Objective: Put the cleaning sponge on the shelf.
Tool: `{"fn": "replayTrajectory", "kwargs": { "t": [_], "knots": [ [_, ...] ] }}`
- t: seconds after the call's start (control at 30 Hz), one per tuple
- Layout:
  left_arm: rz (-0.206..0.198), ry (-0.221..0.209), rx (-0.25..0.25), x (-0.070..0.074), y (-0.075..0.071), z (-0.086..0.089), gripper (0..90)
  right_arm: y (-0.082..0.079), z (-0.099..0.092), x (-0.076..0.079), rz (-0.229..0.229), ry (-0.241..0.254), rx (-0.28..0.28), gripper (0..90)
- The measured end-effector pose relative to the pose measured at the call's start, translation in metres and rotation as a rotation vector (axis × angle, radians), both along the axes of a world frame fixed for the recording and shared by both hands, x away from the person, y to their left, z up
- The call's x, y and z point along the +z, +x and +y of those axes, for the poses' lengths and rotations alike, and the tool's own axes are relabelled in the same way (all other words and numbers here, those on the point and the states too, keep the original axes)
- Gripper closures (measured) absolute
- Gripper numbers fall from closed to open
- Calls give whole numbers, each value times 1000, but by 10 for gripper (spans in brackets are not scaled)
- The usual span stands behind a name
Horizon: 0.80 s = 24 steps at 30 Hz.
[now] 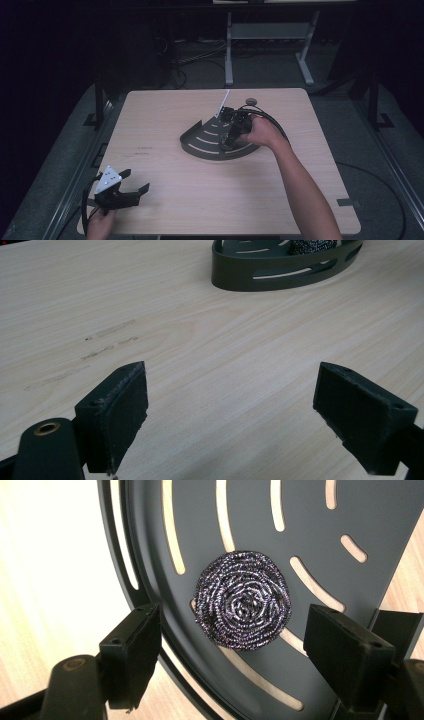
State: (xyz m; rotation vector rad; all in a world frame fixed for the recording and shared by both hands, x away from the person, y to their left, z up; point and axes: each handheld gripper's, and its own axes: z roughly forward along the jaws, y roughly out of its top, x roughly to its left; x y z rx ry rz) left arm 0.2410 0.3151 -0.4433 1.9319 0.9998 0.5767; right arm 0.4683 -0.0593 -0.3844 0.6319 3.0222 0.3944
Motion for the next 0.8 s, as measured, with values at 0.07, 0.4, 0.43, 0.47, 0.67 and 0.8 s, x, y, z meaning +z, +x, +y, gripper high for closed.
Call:
{"fn": "replayTrajectory", "kwargs": {
  "t": [0.07, 0.4, 0.43, 0.47, 0.67, 0.8],
  "knots": [
    [-1, -2, 6, 0, 0, 0, 137, -1, -1, 1, -3, -3, 2, 224],
    [0, 4, 1, 0, 1, -1, 137, -11, -8, -2, 11, 2, -6, 221],
    [1, 5, -1, 0, 1, -2, 137, -11, -10, -2, 8, 1, -4, 221],
    [0, 3, -4, 0, 1, -3, 137, -12, -11, -2, 8, 4, -4, 221],
    [2, 6, -8, -1, 2, -4, 137, -16, -19, 0, 5, 18, -14, 220],
    [1, 5, -2, 0, 2, -4, 137, -22, -26, 2, 0, 16, -13, 220]
  ]
}}
